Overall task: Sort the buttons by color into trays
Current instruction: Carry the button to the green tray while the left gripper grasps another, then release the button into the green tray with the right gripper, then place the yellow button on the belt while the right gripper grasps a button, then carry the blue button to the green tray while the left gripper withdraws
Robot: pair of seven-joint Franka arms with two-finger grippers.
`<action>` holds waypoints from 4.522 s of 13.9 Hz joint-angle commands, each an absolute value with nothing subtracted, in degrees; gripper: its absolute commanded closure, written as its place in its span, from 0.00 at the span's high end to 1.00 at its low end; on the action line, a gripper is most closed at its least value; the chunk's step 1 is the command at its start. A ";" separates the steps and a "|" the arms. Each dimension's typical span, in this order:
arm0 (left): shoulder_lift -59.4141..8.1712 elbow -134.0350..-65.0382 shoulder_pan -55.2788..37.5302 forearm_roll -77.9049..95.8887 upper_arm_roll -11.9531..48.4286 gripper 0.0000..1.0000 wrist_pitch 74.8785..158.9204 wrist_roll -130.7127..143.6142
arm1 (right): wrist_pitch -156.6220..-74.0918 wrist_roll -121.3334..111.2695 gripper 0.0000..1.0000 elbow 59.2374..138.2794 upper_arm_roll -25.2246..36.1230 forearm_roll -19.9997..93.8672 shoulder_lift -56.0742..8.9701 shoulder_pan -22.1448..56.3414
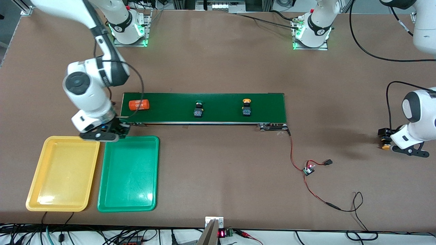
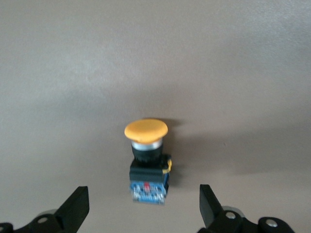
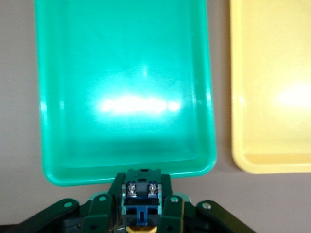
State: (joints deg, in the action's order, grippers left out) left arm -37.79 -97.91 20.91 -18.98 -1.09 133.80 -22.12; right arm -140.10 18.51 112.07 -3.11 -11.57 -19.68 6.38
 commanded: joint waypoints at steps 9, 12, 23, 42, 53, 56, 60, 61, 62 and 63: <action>-39.20 -100.46 22.24 -14.33 -0.97 0.47 137.90 -24.08 | -140.01 11.07 0.07 94.66 0.53 -9.58 -36.56 3.95; -38.24 -99.67 21.89 -14.24 -0.53 0.42 134.93 -23.73 | -140.36 11.60 0.07 93.79 0.53 -9.49 -37.96 5.35; -27.78 -96.86 18.12 -8.53 17.56 0.39 102.14 -9.95 | -140.55 10.99 0.91 92.72 0.53 -9.23 -39.56 7.29; -27.33 -114.17 9.75 -0.62 37.79 0.53 125.33 24.43 | -135.52 42.63 1.00 117.07 -16.35 -6.41 -16.34 13.27; -24.26 -100.39 10.72 -1.05 32.97 1.00 106.46 23.21 | -139.47 42.01 0.70 117.60 -16.00 -14.67 -23.11 14.50; -23.56 -94.33 10.81 -0.97 28.93 1.00 98.99 17.25 | -140.36 41.92 0.40 118.30 -15.65 -16.26 -23.64 14.15; -22.60 -87.28 10.72 -1.05 21.81 1.00 89.48 9.95 | -139.84 41.13 0.08 116.64 -14.07 -16.17 -22.16 13.89; -21.46 -87.28 10.64 -1.05 19.97 1.00 89.39 7.84 | -139.14 41.13 0.07 115.85 -14.06 -16.08 -21.54 13.54; -19.97 -87.36 10.20 -1.05 17.78 1.00 89.38 5.13 | -138.26 40.70 0.07 114.19 -13.98 -16.08 -21.27 13.01; -18.12 -87.71 9.50 -1.14 15.06 1.00 89.47 2.66 | -137.56 39.48 0.07 112.43 -13.45 -15.74 -21.27 12.66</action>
